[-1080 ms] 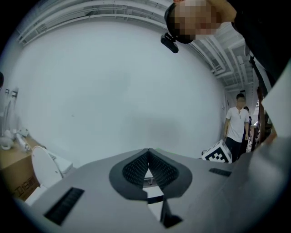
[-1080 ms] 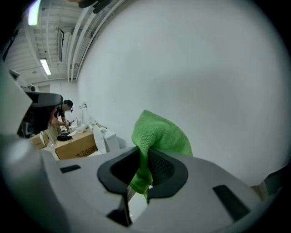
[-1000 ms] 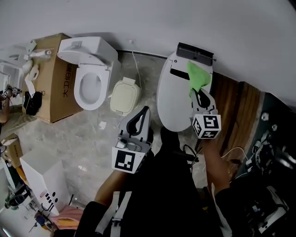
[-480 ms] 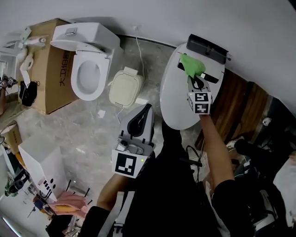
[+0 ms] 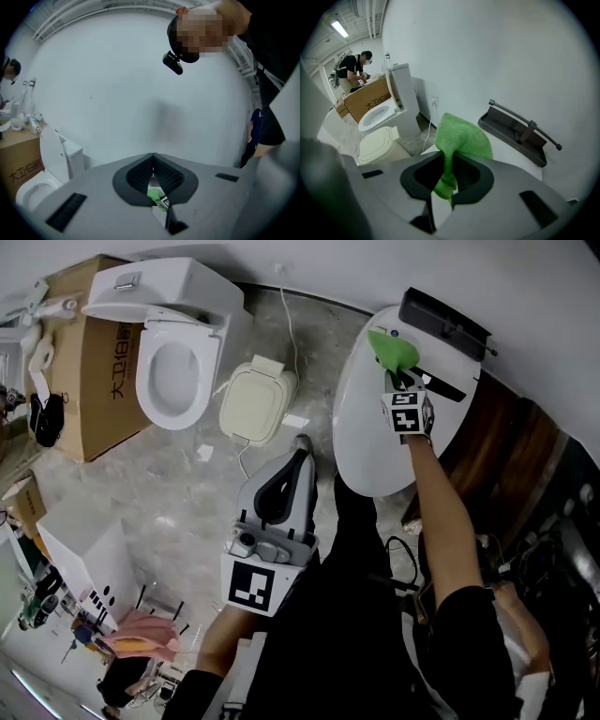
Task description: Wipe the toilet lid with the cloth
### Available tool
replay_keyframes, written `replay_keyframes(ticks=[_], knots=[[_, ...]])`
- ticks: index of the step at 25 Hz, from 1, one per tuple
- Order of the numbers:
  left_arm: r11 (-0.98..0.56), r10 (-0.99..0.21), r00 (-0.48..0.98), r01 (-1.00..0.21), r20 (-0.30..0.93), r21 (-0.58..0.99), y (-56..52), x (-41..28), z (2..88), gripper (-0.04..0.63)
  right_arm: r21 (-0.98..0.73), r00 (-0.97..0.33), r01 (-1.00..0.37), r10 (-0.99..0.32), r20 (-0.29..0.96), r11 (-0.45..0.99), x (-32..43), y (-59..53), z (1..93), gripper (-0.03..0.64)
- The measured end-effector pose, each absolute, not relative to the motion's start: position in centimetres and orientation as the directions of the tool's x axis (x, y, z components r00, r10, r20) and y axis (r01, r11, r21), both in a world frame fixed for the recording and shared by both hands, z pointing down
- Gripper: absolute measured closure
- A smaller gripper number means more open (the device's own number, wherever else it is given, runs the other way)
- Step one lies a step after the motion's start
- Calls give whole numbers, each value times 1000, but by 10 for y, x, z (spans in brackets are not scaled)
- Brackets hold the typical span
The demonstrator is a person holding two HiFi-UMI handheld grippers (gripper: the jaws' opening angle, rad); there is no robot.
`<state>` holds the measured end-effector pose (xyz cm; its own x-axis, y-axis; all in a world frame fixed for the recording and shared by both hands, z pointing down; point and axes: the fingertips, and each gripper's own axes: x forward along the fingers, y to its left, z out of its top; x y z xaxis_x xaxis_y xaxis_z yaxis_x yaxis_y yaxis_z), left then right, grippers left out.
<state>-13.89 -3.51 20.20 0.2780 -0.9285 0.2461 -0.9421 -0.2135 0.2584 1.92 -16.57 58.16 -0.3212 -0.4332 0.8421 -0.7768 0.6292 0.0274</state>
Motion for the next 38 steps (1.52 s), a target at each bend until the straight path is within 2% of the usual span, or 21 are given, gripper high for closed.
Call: replay_keyframes(ticks=[7, 19, 25, 38], knots=[[-214, -923, 283, -941, 262, 264, -41, -146, 220, 594, 59, -257, -729, -352, 900, 682, 7, -161, 631, 549], [-219, -914, 293, -939, 281, 266, -31, -160, 237, 594, 76, -196, -724, -311, 930, 685, -9, -153, 669, 549], [-221, -908, 300, -936, 292, 274, -21, -164, 244, 592, 102, -212, -553, -257, 943, 827, -26, -125, 674, 549], [-266, -897, 345, -920, 275, 287, -14, -167, 254, 594, 99, -233, -417, -211, 949, 904, -46, -56, 688, 551]])
